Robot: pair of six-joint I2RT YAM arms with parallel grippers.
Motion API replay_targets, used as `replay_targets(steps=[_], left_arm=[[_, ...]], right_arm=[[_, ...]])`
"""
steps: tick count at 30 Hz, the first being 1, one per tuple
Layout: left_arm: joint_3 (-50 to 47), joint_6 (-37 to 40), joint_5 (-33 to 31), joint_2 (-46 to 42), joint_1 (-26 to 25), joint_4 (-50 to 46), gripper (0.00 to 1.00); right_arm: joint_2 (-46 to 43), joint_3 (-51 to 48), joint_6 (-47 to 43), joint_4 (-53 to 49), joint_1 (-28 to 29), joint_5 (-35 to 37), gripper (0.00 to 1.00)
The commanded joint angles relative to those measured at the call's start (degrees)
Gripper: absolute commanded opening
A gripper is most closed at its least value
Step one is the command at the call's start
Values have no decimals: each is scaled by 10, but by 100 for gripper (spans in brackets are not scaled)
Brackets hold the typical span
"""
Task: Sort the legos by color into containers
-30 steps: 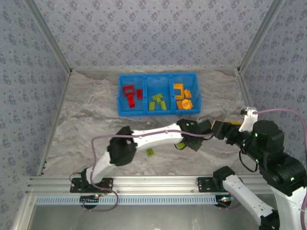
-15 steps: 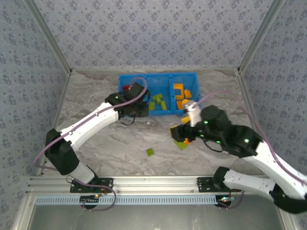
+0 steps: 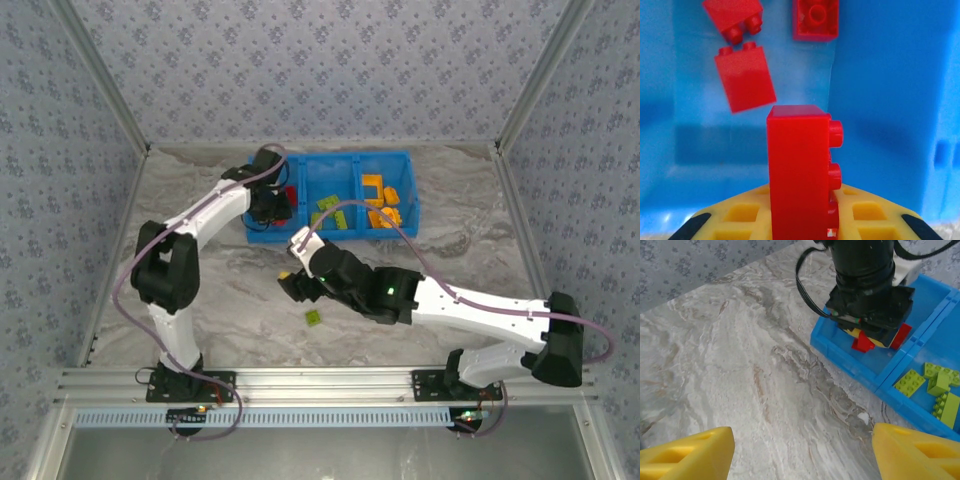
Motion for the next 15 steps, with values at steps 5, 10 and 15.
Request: replay_targets(steps=[5, 10, 15], left_arm=[[94, 9, 25, 70, 9, -10, 20], [69, 2, 26, 76, 14, 12, 25], [62, -2, 36, 68, 15, 16, 49]], right_arm=[[11, 18, 17, 23, 4, 47, 76], [8, 13, 31, 12, 2, 56, 76], [10, 14, 31, 4, -3, 53, 77]])
